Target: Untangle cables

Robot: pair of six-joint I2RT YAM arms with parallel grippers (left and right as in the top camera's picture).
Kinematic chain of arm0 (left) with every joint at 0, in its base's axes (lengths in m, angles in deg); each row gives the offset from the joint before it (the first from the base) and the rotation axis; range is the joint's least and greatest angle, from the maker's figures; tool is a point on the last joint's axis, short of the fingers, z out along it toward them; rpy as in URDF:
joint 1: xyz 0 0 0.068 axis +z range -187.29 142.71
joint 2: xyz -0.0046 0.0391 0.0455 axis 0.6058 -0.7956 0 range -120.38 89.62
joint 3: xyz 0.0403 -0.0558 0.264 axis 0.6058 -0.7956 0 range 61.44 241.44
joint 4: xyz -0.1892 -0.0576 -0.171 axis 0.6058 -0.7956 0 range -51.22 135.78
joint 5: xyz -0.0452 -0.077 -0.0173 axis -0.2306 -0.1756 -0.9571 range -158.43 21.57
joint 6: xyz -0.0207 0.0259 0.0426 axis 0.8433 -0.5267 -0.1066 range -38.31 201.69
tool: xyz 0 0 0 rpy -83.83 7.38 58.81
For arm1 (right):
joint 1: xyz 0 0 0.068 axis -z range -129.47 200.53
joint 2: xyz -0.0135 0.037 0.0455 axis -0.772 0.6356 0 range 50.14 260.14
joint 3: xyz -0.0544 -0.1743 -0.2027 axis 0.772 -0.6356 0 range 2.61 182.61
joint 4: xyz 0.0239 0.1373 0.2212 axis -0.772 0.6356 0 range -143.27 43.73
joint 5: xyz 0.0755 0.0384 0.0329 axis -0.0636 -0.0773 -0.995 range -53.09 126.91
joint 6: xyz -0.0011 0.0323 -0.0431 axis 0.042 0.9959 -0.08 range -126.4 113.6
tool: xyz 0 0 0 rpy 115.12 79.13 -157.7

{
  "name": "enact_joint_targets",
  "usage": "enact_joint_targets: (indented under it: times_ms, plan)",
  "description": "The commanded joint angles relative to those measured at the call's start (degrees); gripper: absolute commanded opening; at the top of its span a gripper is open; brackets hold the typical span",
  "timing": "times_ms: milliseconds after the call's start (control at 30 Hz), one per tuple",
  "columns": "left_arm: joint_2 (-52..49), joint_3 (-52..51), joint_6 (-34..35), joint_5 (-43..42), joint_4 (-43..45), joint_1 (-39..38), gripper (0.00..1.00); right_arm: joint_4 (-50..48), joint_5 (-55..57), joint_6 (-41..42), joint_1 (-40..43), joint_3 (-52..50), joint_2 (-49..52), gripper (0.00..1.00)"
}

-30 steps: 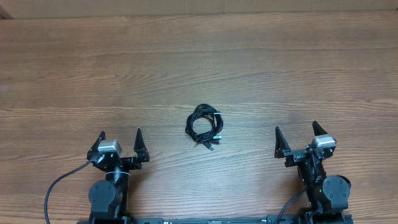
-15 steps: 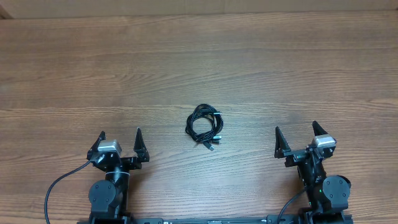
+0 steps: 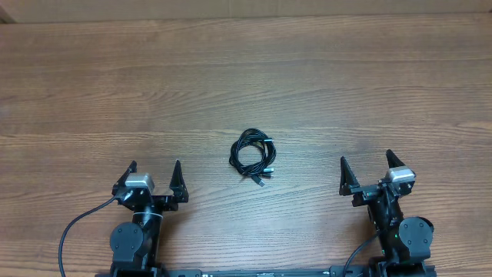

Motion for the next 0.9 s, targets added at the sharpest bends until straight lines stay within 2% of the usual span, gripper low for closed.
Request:
enact_joint_targets:
  times_ms: [0, 200, 333, 433, 667, 867]
  plan:
    - [0.5, 2.9, 0.6, -2.1, -1.4, 0.0, 1.0, -0.2, 0.3, -0.1, -0.1, -0.6, -0.6, 1.0]
    - [-1.4, 10.6, 0.1, -2.1, -8.2, 0.0, 1.0, -0.2, 0.3, -0.1, -0.1, -0.6, -0.6, 1.0]
    - [-7.5, 17.6, -0.2, -2.9, -12.6, 0.0, 1.0, -0.2, 0.3, -0.1, -0.1, -0.6, -0.6, 1.0]
    - [-14.4, 23.1, -1.7, -5.8, -15.3, 0.0, 1.0, -0.2, 0.3, -0.1, -0.1, -0.6, -0.6, 1.0]
    - [-32.6, 39.2, -2.7, -6.9, -26.7, 0.0, 1.0, -0.2, 0.3, -0.1, -0.1, -0.6, -0.6, 1.0]
    - [-45.7, 51.5, -4.7, -11.2, -37.2, -0.1, 1.0, -0.2, 0.3, -0.1, -0.1, -0.6, -0.6, 1.0]
